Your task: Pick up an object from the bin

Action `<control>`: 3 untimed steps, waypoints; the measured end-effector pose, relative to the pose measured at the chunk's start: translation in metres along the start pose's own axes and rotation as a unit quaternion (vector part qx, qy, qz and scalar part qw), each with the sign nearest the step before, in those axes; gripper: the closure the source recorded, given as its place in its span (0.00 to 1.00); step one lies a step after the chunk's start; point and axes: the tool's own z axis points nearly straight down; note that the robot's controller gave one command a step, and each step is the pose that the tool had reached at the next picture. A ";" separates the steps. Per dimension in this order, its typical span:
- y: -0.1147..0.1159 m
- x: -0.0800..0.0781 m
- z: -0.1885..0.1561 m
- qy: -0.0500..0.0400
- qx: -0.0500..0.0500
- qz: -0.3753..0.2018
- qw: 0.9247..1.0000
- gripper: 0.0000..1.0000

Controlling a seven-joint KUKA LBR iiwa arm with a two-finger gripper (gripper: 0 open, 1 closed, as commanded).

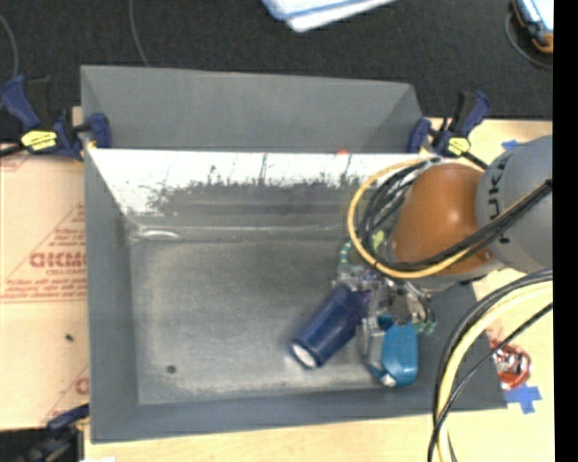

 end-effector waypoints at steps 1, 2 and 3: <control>0.001 -0.011 0.010 -0.009 0.002 -0.082 0.997 1.00; 0.001 -0.011 0.010 -0.010 0.002 -0.082 0.997 1.00; 0.009 -0.006 -0.082 -0.008 0.002 -0.099 0.995 1.00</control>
Offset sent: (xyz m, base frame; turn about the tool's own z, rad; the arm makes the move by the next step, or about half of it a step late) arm 0.0000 0.0000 0.0000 0.0000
